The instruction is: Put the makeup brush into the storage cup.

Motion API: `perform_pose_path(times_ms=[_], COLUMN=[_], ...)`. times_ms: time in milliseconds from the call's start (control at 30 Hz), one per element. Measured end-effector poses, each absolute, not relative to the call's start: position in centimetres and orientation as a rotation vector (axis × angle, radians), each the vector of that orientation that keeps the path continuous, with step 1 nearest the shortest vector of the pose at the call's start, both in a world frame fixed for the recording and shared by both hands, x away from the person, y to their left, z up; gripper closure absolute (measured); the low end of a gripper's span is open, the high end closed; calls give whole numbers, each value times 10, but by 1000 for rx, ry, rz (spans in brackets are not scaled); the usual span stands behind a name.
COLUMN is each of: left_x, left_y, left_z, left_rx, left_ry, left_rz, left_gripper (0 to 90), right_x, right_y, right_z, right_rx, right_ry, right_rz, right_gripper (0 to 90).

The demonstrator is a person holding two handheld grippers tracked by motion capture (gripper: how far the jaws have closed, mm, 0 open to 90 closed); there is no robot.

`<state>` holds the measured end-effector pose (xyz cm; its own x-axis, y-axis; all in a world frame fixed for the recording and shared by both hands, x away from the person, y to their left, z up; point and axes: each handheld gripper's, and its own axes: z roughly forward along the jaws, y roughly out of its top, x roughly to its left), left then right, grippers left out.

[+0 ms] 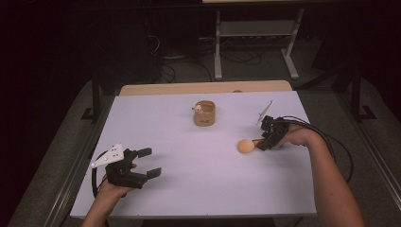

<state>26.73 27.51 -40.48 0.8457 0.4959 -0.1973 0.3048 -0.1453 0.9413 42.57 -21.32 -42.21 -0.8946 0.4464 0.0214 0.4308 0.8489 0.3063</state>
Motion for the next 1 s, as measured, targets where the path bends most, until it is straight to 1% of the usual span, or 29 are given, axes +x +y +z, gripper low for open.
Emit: perform_pose_path(times_ms=[700, 767, 800, 900, 1000], left_x=[267, 267, 267, 267, 267], left_y=[275, 275, 275, 275, 275], left_z=[-405, -405, -404, -404, -404], left_rx=[1746, 1746, 1745, 1744, 1746], left_ry=[622, 622, 618, 620, 618], left_rz=[188, 189, 192, 192, 192], left_gripper=[120, 120, 120, 120, 121], right_x=[418, 417, 416, 416, 415], right_y=[-211, -210, -210, -210, -209], right_z=[-419, -419, -419, -419, -419], right_rx=[718, 722, 708, 707, 698], right_ry=[3007, 3008, 3013, 3020, 3030], right_rz=[420, 416, 410, 407, 407], right_gripper=[590, 597, 625, 643, 697])
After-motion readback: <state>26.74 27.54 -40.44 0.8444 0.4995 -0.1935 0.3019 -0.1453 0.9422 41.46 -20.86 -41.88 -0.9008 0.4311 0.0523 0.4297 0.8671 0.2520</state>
